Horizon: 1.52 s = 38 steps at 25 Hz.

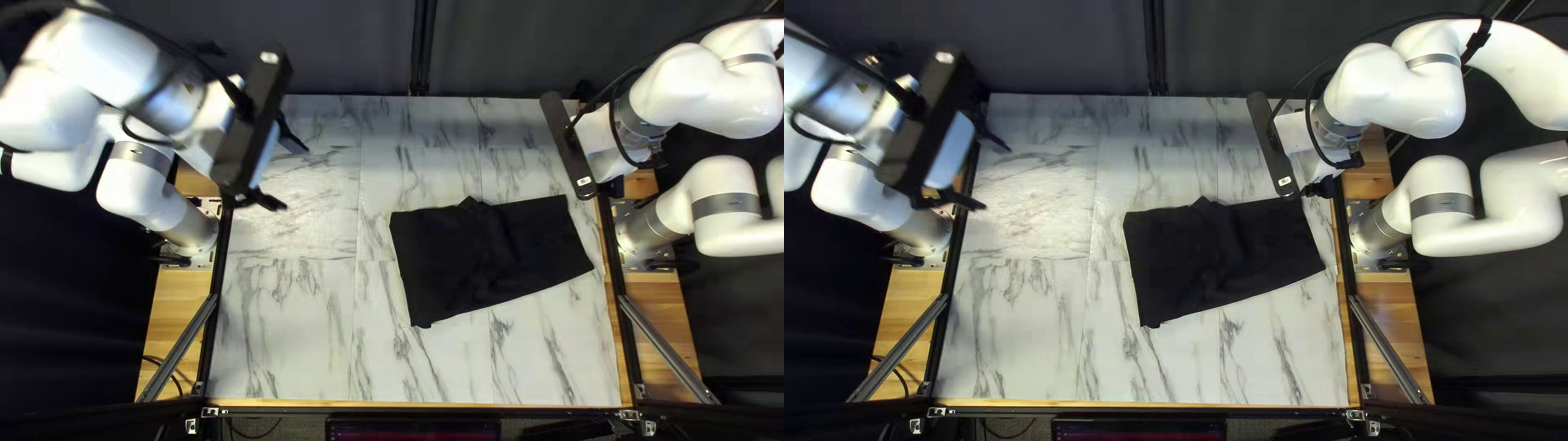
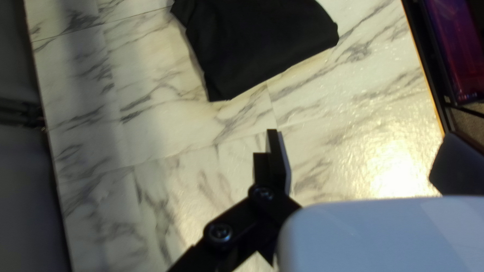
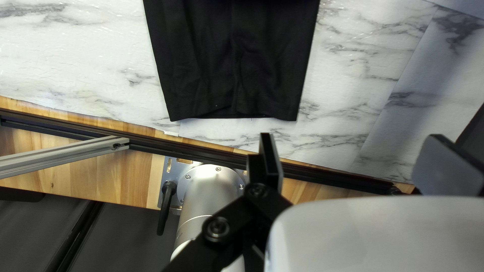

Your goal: Fold t-shirt

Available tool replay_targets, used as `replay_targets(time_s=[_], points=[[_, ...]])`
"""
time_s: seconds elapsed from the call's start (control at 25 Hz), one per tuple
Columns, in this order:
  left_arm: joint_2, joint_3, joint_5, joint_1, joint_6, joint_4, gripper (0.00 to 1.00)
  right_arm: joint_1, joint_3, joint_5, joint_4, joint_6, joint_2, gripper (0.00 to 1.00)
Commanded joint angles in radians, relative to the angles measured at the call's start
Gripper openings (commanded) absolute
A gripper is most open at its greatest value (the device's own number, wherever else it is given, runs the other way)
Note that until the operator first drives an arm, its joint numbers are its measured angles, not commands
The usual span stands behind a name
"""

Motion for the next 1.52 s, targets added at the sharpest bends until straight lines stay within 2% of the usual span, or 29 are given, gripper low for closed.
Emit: replay_targets(time_s=[0.04,0.08,0.16,0.24,0.32,0.36,0.68,0.8,0.84,0.88,1.0,1.16,1.32,1.52], points=[[0.271,-0.001,-0.266,-0.103,-0.222,0.154,1.0,0.0,0.0,0.0,0.0,0.0,0.0,1.0],[0.315,-0.012,-0.298,-0.108,-0.25,0.174,1.0,0.0,0.0,0.0,0.0,0.0,0.0,1.0],[0.479,-0.058,-0.412,-0.114,-0.339,0.241,1.0,0.0,0.0,0.0,0.0,0.0,0.0,1.0],[0.583,-0.088,-0.493,-0.11,-0.379,0.26,1.0,0.0,0.0,0.0,0.0,0.0,0.0,1.0],[0.662,-0.11,-0.547,-0.102,-0.363,0.23,1.0,0.0,0.0,0.0,0.0,0.0,0.0,1.0],[0.657,-0.102,-0.53,-0.092,-0.27,0.136,1.0,0.0,0.0,0.0,0.0,0.0,0.0,1.0],[0.65,-0.094,-0.532,-0.091,-0.284,0.149,1.0,0.0,0.0,0.0,0.0,0.0,0.0,1.0],[0.776,-0.181,-0.542,-0.074,-0.32,0.205,1.0,0.0,0.0,0.0,0.0,0.0,0.0,1.0],[0.851,-0.231,-0.548,-0.068,-0.376,0.258,1.0,0.0,0.0,0.0,0.0,0.0,0.0,1.0],[0.869,-0.247,-0.543,-0.068,-0.395,0.274,1.0,0.0,0.0,0.0,0.0,0.0,0.0,1.0],[0.986,-0.346,-0.482,-0.072,-0.546,0.398,1.0,0.0,0.0,0.0,0.0,0.0,0.0,1.0],[1.063,-0.468,-0.285,-0.107,-0.713,0.49,1.0,0.0,0.0,0.0,0.0,0.0,0.0,1.0],[1.174,-0.614,-0.092,-0.153,-0.822,0.52,1.0,0.0,0.0,0.0,0.0,0.0,0.0,1.0],[1.319,-0.819,0.139,-0.198,-0.86,0.496,1.0,0.0,0.0,0.0,0.0,0.0,0.0,1.0]])
